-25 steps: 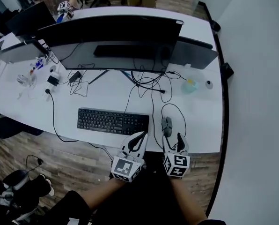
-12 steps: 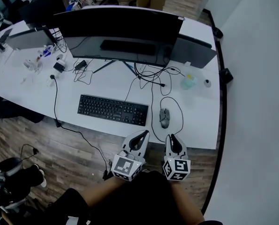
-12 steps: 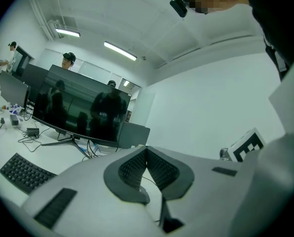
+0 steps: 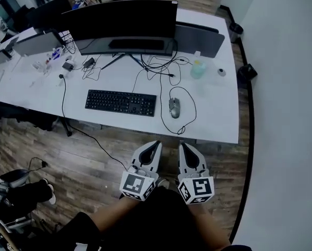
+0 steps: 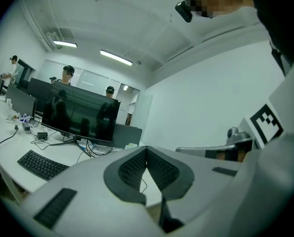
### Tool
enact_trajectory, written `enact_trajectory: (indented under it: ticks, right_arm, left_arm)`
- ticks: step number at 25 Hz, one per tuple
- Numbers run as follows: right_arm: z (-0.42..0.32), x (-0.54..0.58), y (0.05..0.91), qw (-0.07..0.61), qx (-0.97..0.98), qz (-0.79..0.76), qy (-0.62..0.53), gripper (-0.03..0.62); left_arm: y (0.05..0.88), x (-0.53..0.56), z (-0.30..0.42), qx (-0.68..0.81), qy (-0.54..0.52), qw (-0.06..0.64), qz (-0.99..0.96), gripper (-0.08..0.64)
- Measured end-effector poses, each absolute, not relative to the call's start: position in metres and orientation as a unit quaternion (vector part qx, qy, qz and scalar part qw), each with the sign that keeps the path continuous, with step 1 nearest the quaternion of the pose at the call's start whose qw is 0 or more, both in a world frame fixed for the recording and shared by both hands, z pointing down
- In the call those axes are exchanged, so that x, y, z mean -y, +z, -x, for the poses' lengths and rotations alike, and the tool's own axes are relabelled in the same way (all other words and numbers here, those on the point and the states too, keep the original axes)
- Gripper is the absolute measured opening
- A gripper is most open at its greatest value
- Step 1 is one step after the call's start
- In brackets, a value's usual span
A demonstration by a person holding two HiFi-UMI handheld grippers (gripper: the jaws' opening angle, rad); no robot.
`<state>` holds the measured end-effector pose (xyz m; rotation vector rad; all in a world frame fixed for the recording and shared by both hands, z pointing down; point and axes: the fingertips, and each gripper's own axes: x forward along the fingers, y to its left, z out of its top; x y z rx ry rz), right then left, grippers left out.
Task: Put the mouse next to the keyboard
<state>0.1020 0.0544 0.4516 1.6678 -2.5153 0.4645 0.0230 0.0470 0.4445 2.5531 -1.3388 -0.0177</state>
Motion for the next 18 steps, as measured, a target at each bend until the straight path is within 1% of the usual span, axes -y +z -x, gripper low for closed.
enact_trajectory:
  ticks: [3, 9, 14, 18]
  right_arm:
    - [-0.105, -0.086, 0.437, 0.031, 0.826, -0.545, 0.139, 0.02]
    - [-0.108, -0.133, 0.422, 0.025, 0.826, -0.548, 0.126, 0.02]
    - [-0.112, -0.151, 0.403, 0.006, 0.82, -0.562, 0.106, 0.02]
    - [-0.11, -0.158, 0.392, 0.012, 0.817, -0.57, 0.09, 0.02]
  left_arm:
    - [0.437, -0.079, -0.029, 0.464, -0.005, 0.123, -0.877, 0.003]
    - [0.418, -0.126, -0.033, 0.473, -0.002, 0.1, -0.875, 0.003]
    - [0.405, -0.146, -0.034, 0.468, -0.011, 0.079, -0.88, 0.003]
    - [0.396, -0.154, -0.037, 0.462, -0.021, 0.072, -0.884, 0.003]
